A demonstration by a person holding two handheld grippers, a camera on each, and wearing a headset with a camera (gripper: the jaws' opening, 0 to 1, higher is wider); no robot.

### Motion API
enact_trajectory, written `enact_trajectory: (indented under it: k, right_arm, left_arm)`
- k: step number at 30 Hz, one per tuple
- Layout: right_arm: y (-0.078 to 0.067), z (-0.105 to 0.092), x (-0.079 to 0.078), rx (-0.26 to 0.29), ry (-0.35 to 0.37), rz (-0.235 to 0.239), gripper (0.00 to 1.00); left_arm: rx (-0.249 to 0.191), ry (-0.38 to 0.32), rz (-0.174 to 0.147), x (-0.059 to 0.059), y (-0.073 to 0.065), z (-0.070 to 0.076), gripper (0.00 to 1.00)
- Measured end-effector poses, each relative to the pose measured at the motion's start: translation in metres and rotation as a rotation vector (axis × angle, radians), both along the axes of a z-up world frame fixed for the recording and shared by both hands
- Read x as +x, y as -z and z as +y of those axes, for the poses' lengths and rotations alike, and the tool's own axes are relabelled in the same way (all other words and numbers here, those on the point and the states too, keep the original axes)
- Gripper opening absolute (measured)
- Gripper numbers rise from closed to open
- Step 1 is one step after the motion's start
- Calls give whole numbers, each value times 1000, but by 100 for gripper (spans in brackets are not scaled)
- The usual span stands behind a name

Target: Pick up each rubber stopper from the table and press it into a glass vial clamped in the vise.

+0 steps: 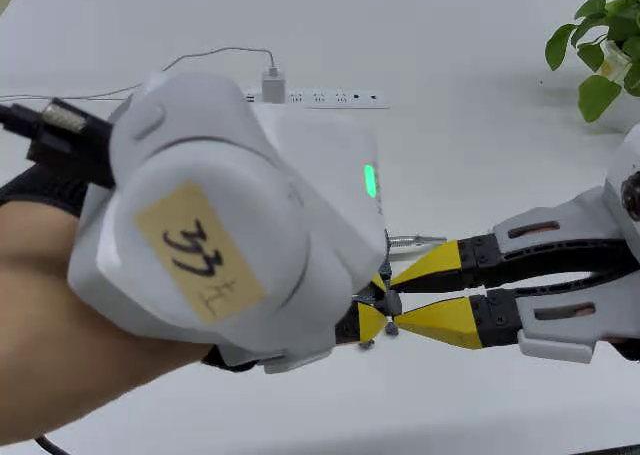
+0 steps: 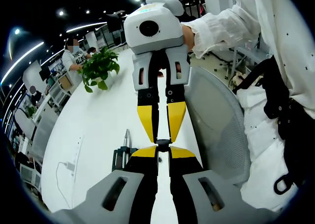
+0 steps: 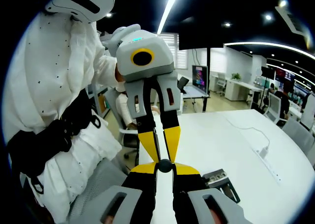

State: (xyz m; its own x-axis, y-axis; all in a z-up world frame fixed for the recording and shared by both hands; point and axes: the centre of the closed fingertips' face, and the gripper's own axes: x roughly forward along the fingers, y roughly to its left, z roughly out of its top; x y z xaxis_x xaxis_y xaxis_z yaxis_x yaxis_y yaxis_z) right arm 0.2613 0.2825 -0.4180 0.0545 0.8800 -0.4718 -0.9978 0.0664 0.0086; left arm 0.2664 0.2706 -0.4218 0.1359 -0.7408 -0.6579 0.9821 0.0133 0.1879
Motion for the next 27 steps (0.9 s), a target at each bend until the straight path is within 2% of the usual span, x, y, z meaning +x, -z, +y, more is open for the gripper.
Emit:
enact_trajectory:
  k: [9,27]
  right_arm:
    - [0,0,0,0,4,-3,6]
    - [1,0,1,-8,14,1,6]
  left_arm:
    - [3,-9,8,0,0,0,4]
    - [-28,-17,14,1,2,-1,4]
